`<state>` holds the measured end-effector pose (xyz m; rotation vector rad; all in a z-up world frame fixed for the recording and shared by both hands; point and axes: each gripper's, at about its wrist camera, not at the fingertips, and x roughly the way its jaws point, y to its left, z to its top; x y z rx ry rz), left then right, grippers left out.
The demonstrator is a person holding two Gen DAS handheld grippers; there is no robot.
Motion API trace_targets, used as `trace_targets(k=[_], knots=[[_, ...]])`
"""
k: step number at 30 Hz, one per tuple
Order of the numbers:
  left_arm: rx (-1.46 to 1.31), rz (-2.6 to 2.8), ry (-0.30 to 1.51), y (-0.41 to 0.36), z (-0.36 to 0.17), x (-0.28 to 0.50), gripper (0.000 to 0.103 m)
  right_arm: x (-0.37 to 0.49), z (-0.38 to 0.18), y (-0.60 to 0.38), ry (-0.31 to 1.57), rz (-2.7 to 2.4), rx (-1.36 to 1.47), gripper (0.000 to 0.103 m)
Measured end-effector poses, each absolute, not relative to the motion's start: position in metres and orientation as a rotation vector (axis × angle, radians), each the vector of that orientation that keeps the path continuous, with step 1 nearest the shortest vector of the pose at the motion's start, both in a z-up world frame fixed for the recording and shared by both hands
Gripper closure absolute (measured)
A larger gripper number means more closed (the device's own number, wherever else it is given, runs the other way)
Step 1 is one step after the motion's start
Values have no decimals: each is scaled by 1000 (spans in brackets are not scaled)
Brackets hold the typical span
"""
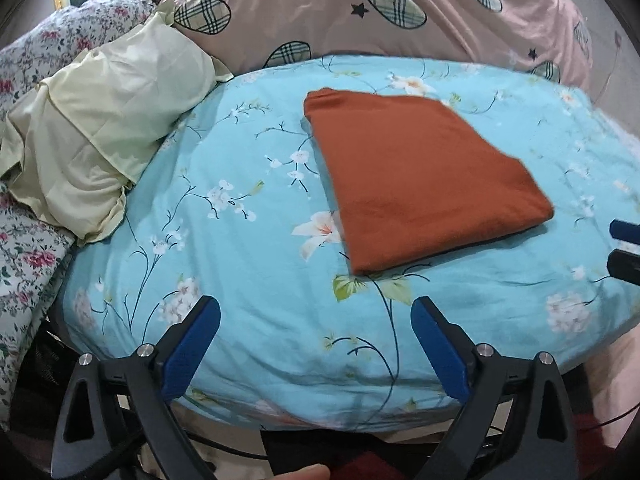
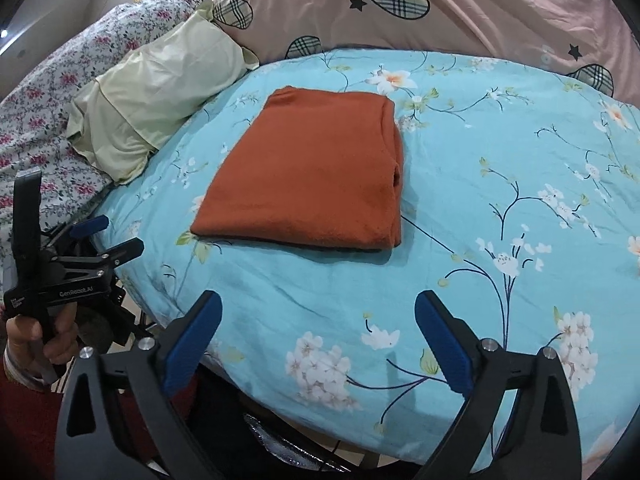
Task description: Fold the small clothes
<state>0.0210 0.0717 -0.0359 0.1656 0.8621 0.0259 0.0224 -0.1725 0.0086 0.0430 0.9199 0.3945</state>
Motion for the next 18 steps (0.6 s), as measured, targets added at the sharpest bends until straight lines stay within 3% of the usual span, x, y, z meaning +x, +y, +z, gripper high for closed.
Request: trace_targets(k=[18], knots=[[166,33,885,62,-43,62,6,64,-6,-151,958,401,4,5]])
